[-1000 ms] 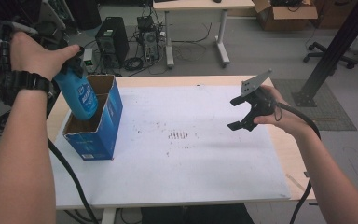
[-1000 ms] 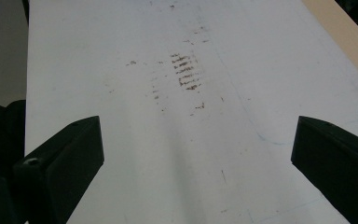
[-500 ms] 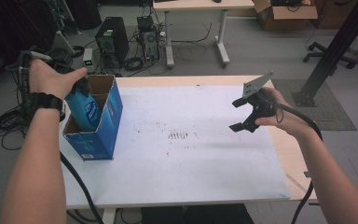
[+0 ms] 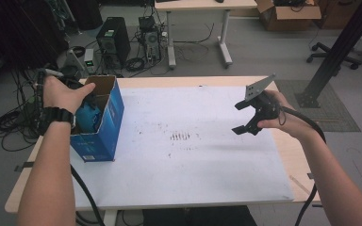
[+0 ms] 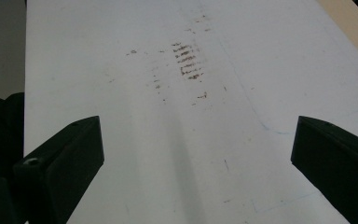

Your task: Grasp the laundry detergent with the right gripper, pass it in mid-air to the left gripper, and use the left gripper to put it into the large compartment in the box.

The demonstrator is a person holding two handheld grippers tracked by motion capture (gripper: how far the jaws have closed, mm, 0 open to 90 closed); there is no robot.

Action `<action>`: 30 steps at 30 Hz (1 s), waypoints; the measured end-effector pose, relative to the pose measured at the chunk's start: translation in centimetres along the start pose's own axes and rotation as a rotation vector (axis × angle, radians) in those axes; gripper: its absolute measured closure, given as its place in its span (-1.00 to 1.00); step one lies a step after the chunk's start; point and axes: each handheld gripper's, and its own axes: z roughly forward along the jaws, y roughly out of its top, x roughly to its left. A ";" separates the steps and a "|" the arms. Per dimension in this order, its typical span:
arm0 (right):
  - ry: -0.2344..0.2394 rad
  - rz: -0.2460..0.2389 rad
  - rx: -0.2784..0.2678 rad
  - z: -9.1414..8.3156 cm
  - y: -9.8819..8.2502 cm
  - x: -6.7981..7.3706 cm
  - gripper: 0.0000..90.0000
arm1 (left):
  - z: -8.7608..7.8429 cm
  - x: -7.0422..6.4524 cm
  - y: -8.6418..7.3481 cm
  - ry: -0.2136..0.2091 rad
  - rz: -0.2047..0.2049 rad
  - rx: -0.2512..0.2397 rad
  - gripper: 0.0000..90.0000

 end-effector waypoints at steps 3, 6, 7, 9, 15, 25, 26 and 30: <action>0.001 -0.001 -0.003 0.0 0.0 0.0 -0.95 | 0.5 0.1 -0.1 -0.003 -0.003 0.005 -0.16; 0.001 0.002 -0.003 0.0 0.0 0.1 -0.95 | 1.2 0.0 -0.3 -0.003 -0.005 0.011 -0.16; 0.001 0.003 -0.003 0.0 0.0 0.1 -0.95 | 1.4 0.0 -0.4 -0.002 -0.004 0.015 -0.16; 0.001 0.004 -0.004 0.0 0.0 0.1 -0.95 | 1.8 0.0 -0.5 -0.001 -0.001 0.018 -0.16; 0.006 0.001 -0.003 0.1 0.0 0.2 -0.95 | 2.9 0.0 -0.8 0.000 0.000 0.026 -0.16; 0.008 0.002 0.000 0.1 0.1 0.2 -0.95 | 4.1 0.1 -1.2 0.003 -0.002 0.034 -0.16; 0.008 0.002 0.000 0.1 0.1 0.2 -0.95 | 4.1 0.1 -1.2 0.003 -0.002 0.034 -0.16; 0.008 0.002 -0.004 0.0 0.1 0.2 -0.95 | 4.1 0.1 -1.2 0.006 0.004 0.037 -0.16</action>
